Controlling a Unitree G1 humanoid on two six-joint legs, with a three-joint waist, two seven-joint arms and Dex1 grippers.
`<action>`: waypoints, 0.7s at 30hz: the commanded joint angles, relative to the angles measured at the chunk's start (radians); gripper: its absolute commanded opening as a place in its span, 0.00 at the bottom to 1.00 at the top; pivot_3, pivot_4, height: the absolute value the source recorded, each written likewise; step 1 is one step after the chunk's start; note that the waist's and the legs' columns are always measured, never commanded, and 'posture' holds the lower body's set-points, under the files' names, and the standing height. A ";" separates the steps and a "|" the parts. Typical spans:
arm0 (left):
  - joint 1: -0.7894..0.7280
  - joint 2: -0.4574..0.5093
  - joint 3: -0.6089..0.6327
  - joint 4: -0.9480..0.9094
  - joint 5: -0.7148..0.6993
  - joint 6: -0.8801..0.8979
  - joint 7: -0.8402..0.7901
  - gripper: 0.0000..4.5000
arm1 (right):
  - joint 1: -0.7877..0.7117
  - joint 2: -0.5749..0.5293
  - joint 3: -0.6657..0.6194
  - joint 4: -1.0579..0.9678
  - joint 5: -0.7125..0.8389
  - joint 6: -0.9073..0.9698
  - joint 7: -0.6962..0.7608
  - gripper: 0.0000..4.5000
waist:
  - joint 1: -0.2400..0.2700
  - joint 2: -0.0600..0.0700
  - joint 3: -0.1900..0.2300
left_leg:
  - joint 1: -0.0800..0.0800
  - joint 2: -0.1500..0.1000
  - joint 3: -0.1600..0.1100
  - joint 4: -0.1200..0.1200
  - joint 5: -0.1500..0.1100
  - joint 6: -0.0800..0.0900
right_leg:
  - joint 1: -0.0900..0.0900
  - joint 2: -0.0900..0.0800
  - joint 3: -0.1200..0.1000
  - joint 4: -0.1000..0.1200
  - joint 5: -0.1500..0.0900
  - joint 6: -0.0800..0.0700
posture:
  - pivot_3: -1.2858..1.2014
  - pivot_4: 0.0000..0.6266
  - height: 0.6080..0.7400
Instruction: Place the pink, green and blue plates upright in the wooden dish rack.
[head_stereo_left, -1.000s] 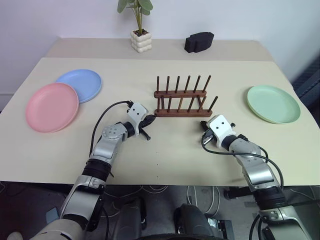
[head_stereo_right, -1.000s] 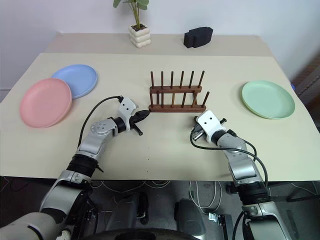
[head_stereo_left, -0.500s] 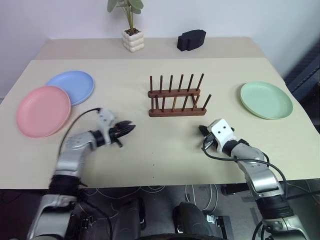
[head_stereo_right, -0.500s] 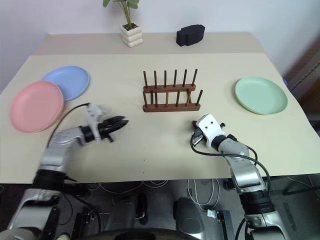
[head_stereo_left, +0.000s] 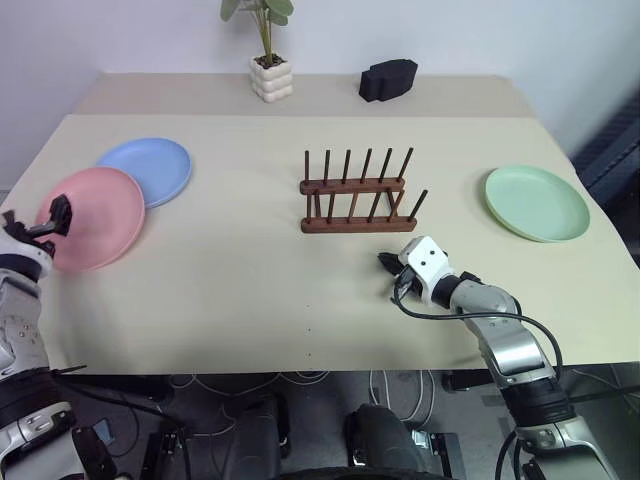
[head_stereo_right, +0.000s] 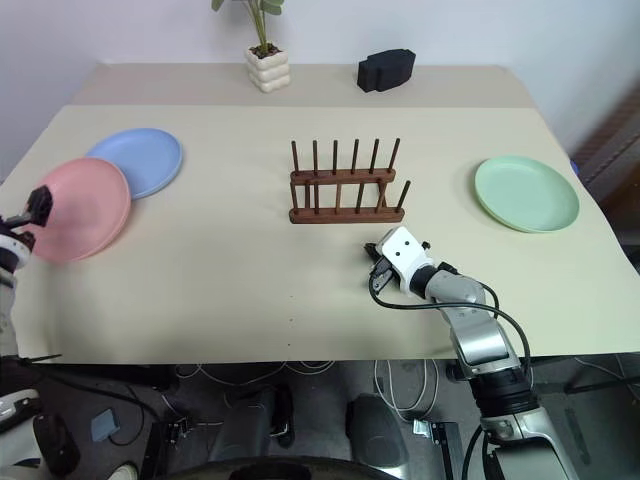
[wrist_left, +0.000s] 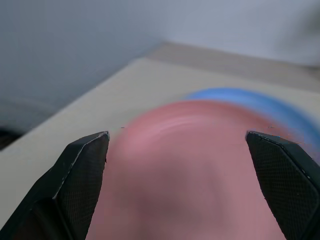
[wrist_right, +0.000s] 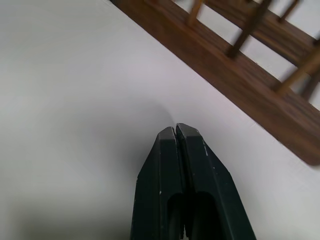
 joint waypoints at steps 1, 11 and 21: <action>-0.011 0.011 0.074 0.049 -0.011 0.076 0.128 1.00 | -0.023 0.011 0.006 0.010 0.010 -0.030 0.011 0.00 | 0.000 -0.001 0.000 | 0.000 0.000 0.000 0.000 0.000 0.000 | 0.000 0.000 0.000 0.000 0.000 0.000 | 0.52 0.24 0.94; -0.135 0.063 0.016 0.260 -0.055 0.190 0.053 1.00 | 0.011 0.006 -0.004 -0.039 0.029 -0.026 0.024 0.00 | 0.001 -0.004 0.000 | 0.000 0.000 -0.001 0.000 0.003 -0.006 | 0.000 -0.001 -0.003 0.000 0.000 0.000 | 0.52 0.24 0.94; -0.258 0.067 -0.003 0.422 -0.069 0.116 -0.003 0.50 | 0.076 0.003 -0.029 -0.110 0.030 -0.003 -0.004 0.00 | -0.005 -0.004 -0.001 | 0.000 0.000 -0.001 -0.001 0.003 -0.007 | 0.000 -0.001 -0.004 0.000 0.000 0.000 | 0.52 0.24 0.94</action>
